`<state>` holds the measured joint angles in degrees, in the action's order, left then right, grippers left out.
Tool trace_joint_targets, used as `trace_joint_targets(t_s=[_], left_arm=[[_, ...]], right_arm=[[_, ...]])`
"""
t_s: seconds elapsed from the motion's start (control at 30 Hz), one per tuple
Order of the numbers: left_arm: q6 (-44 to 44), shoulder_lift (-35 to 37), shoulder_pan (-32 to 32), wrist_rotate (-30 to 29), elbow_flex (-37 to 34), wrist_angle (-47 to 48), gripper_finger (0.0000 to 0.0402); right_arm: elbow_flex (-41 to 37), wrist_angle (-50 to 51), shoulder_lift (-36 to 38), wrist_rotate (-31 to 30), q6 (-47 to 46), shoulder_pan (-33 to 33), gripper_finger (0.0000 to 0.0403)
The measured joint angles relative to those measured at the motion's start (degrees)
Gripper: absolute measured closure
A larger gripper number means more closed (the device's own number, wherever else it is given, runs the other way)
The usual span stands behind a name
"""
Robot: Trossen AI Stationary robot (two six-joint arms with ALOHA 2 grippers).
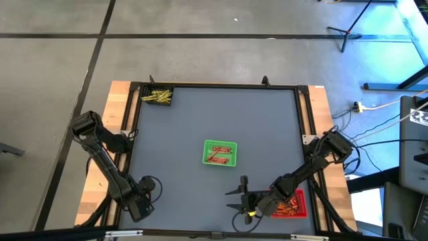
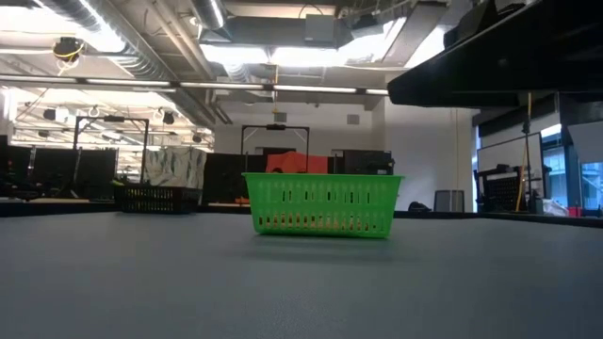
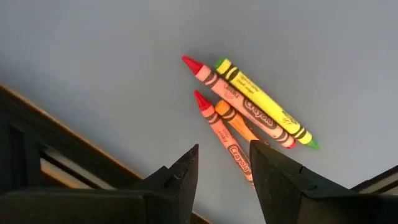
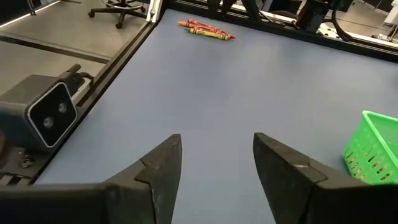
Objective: Sort crayons
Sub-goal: Put the red crayon into the green bin
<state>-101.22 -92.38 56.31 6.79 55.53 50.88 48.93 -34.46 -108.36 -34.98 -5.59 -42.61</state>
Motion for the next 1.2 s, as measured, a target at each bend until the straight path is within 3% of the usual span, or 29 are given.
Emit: trace_joint_targets(t_s=[0.13, 0.33, 0.73, 1.0, 1.2], left_arm=[[1.7, -1.5, 0.4, 0.1, 0.0, -1.5, 0.0273], [2.8, -4.8, 0.5, 4.6, 0.0, -1.6, 0.0273], [-2.5, -5.0, 2.2, 1.6, -0.2, -4.0, 0.0273], [-3.3, -4.7, 2.5, 1.9, -4.7, -9.6, 0.0274], [-2.0, -4.7, 2.5, 1.9, -5.1, -8.6, 0.0305]], right_arm=[[0.0, 0.0, 0.0, 0.0, 0.0, 0.0, 0.0205], [0.0, 0.0, 0.0, 0.1, 0.0, 0.0, 0.0205], [0.0, 0.1, 0.0, 0.1, 0.0, 0.0, 0.0205], [0.0, 0.1, 0.1, 0.1, 0.0, 0.0, 0.0205], [0.0, 0.0, 0.1, 0.1, 0.0, 0.0, 0.0205]])
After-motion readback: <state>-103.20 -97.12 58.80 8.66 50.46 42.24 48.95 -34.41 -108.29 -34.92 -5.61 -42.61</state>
